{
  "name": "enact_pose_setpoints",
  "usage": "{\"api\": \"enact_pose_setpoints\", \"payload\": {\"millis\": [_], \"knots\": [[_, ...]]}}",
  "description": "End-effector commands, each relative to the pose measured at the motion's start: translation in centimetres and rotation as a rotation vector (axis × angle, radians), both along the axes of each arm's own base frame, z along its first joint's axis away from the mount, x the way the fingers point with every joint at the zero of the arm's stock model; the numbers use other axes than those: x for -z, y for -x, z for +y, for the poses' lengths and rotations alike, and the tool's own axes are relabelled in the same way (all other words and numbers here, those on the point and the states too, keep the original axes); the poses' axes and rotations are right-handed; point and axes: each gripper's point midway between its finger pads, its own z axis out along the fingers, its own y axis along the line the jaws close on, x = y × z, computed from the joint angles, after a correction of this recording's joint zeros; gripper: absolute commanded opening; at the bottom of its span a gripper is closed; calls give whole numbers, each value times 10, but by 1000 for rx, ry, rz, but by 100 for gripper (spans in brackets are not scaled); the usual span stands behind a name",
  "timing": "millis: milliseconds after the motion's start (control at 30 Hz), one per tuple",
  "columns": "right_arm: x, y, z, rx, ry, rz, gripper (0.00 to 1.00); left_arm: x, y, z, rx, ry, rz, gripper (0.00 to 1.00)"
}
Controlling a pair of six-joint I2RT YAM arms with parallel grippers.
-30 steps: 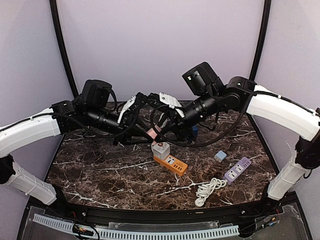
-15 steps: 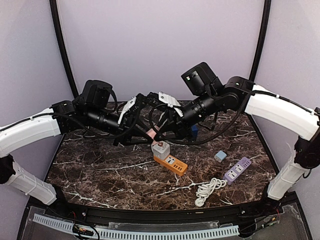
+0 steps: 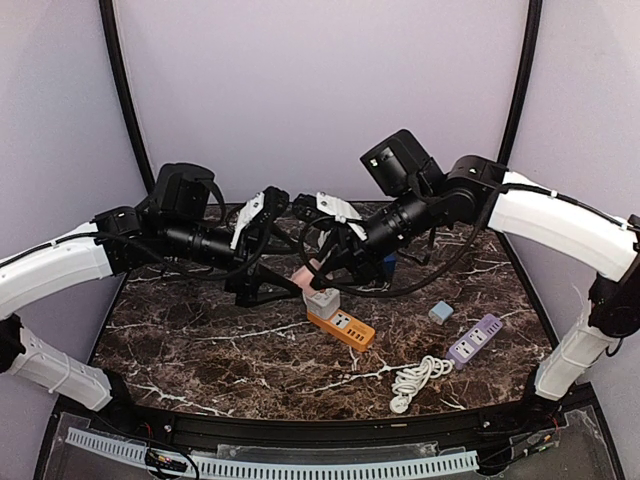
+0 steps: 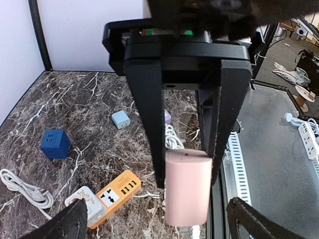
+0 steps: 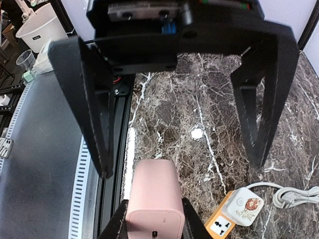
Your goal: Insert the plug
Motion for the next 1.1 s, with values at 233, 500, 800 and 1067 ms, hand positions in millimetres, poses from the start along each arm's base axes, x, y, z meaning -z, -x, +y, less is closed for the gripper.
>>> {"api": "enact_pose_setpoints", "payload": {"millis": [233,500,800,1067], "knots": [[18,3,-15,18,90,-26,0,4,-5,26,-130,1,-52,99],[39,-15,-22,106,198,-19,0,13,-8,46,-223,-14,-80,99],[69,-36,-25,202,358,50,0,23,-9,70,-309,-53,-125,99],[86,-50,-28,278,411,66,0,30,-7,84,-349,-75,-146,99]]}}
